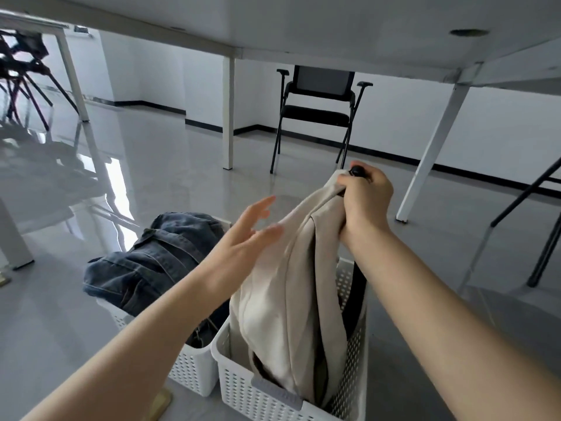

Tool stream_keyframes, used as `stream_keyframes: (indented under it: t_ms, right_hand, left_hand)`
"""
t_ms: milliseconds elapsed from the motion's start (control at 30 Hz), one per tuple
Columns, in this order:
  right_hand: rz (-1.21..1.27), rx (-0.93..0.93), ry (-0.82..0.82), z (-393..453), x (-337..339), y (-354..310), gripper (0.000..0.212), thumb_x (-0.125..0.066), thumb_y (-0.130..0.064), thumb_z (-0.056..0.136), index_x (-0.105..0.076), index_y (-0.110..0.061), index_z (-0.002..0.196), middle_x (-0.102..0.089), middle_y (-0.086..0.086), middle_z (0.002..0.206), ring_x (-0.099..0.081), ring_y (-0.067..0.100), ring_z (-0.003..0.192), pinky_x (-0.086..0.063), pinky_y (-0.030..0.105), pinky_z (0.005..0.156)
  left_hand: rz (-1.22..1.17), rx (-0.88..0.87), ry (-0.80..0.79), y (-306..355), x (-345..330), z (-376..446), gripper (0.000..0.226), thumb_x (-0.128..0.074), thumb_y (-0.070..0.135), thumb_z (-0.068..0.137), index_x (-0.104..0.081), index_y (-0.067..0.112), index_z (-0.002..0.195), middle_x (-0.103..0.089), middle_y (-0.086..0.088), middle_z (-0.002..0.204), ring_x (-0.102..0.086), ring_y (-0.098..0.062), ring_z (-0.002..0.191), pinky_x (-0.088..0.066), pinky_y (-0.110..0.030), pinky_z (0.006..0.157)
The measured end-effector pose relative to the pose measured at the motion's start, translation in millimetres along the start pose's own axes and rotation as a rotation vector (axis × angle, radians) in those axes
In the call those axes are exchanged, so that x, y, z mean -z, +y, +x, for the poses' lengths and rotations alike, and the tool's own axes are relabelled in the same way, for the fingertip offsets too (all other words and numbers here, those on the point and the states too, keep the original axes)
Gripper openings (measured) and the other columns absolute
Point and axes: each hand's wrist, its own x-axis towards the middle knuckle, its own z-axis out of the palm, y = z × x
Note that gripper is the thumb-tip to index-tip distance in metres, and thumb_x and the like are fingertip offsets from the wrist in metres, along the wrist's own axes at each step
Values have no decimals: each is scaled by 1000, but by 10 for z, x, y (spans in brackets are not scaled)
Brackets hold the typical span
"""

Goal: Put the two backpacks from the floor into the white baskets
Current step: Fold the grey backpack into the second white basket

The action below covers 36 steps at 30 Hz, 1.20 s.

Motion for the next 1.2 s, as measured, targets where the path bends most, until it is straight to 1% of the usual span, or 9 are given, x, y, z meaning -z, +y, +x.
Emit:
stream_keyframes:
  t_ms: [100, 167, 267, 400, 567, 700, 833, 1000, 1200]
  right_hand:
    - [-43, 24, -72, -23, -181, -21, 36, -53, 8, 77, -61, -5, 110, -60, 5, 77, -59, 16, 64, -50, 27, 65]
    - [-91, 28, -155, -17, -398, -76, 31, -57, 2, 79, -62, -11, 106, -63, 9, 92, -61, 23, 82, -53, 36, 79]
    - [-64, 10, -392, 61, -560, -197, 29, -64, -28, 80, -53, -26, 106, -61, 9, 114, -63, 22, 97, -54, 39, 84]
    - [-215, -209, -551, -17, -249, 72, 29, -51, -43, 92, -59, -17, 101, -66, 2, 81, -61, 15, 64, -47, 27, 59]
    - [-643, -10, -358, 191, -27, 554, 62, -67, -12, 81, -38, -14, 137, -50, 12, 127, -53, 28, 114, -45, 39, 97]
    - [-1181, -59, -449, 408, -44, 609, 64, -67, -32, 83, -39, -26, 141, -24, 21, 149, -25, 40, 136, -29, 46, 108]
    - [-1287, 31, -452, 621, 12, 560, 29, -59, -40, 86, -58, -11, 81, -58, 13, 94, -52, 29, 101, -36, 35, 84]
    - [-727, 357, 51, 367, 236, 516, 21, -56, -23, 91, -40, -11, 94, -41, -6, 70, -41, 10, 59, -32, 20, 48]
    - [-1241, -234, -823, -28, 523, 1094, 49, -48, -61, 84, -56, -13, 92, -60, -3, 85, -57, 12, 77, -50, 31, 76]
  left_hand:
    - [455, -35, -38, 216, -214, -80, 91, -69, 59, 70, -25, 39, 147, -49, 10, 141, -46, -12, 129, -42, -40, 105]
    - [592, -71, 236, 251, -269, 91, 59, -69, 49, 76, -53, 19, 124, -68, -1, 107, -63, -25, 102, -53, -44, 86]
    - [136, -16, 443, 342, -126, 306, 37, -70, 41, 80, -68, 4, 81, -73, -17, 83, -70, -34, 81, -58, -51, 75]
    - [-167, -2, 456, 390, 124, 402, 32, -73, 30, 83, -70, -2, 89, -75, -20, 93, -72, -29, 82, -60, -51, 78]
    - [-194, -36, 388, 285, 349, 375, 17, -75, 30, 82, -74, 13, 87, -79, -3, 86, -75, -21, 84, -61, -38, 78]
    - [-191, -37, 368, 150, 416, 303, 14, -75, 31, 81, -74, 17, 85, -79, 2, 84, -76, -17, 83, -60, -34, 74]
    - [-226, -42, 417, 50, 470, 296, 11, -74, 29, 83, -73, 17, 83, -78, 4, 78, -75, -14, 76, -59, -26, 66]
    - [-269, -34, 562, -87, 470, 365, 7, -70, 22, 87, -70, 21, 80, -73, 3, 79, -69, -13, 73, -59, -28, 68]
    - [-342, 101, 620, -277, 496, 501, 8, -68, 19, 88, -68, 19, 80, -71, -5, 84, -67, -23, 80, -59, -36, 75]
